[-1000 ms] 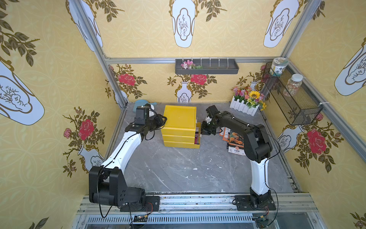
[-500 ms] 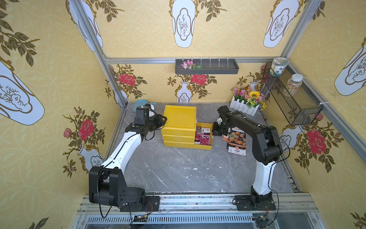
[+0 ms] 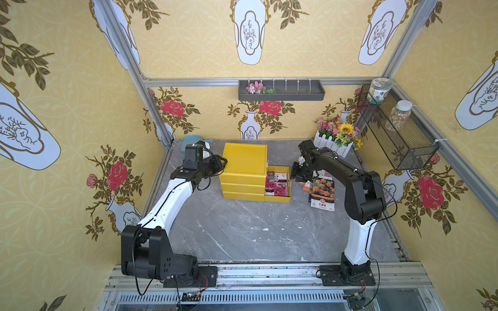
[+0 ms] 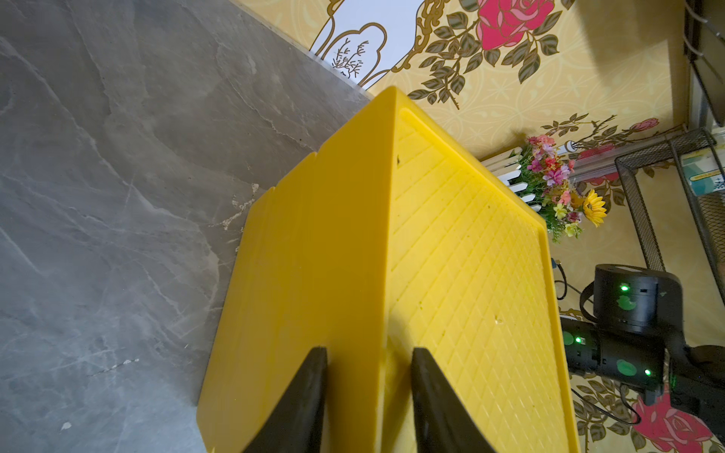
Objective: Take the seed bags out of the drawer
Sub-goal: Open the drawer in the storage box, then pick up the seed packet from the drawer.
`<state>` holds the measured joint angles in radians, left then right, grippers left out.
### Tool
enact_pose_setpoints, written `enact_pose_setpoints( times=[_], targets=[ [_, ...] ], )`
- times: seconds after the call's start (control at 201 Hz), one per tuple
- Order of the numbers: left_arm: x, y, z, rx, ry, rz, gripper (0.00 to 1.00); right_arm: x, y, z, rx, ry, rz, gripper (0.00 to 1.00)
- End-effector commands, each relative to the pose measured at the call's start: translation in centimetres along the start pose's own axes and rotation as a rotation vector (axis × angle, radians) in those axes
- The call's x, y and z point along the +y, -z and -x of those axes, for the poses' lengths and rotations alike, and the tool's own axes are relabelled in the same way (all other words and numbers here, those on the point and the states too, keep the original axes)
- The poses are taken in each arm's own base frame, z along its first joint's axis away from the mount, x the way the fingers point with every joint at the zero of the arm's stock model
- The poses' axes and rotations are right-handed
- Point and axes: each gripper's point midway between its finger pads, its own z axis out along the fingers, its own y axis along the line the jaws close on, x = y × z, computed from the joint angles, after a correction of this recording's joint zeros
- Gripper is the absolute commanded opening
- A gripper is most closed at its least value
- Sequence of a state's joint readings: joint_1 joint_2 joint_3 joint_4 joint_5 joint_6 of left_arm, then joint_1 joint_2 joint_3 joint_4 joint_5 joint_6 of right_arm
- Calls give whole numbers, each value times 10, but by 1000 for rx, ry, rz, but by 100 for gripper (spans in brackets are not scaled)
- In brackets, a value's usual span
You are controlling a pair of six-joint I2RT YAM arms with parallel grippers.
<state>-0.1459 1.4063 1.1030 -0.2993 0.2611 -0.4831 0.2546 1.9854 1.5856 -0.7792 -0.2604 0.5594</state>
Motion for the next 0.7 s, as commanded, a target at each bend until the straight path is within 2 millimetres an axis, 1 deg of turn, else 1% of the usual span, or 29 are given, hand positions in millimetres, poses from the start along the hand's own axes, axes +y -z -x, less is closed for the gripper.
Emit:
enact_pose_setpoints(
  times=[0.0, 0.095, 0.149, 0.214, 0.319, 0.458, 0.692],
  targets=[
    [31, -2, -45, 168, 74, 114, 39, 6, 14, 4, -28, 20, -10, 35],
    [31, -1, -45, 165, 72, 112, 40, 23, 19, 3, -34, 41, 23, 36],
    [31, -1, -45, 165, 73, 112, 40, 35, 19, -1, -30, 53, 43, 36],
    [30, -1, -44, 162, 73, 109, 39, 49, 16, -7, -22, 63, 66, 36],
    [29, -1, -44, 163, 73, 108, 39, 66, 3, -18, 5, 76, 89, 36],
    [29, 1, -44, 162, 73, 106, 39, 76, -17, -30, 39, 78, 91, 36],
    [30, 2, -46, 165, 72, 109, 39, 76, -46, -38, 85, 58, 88, 38]
  ],
)
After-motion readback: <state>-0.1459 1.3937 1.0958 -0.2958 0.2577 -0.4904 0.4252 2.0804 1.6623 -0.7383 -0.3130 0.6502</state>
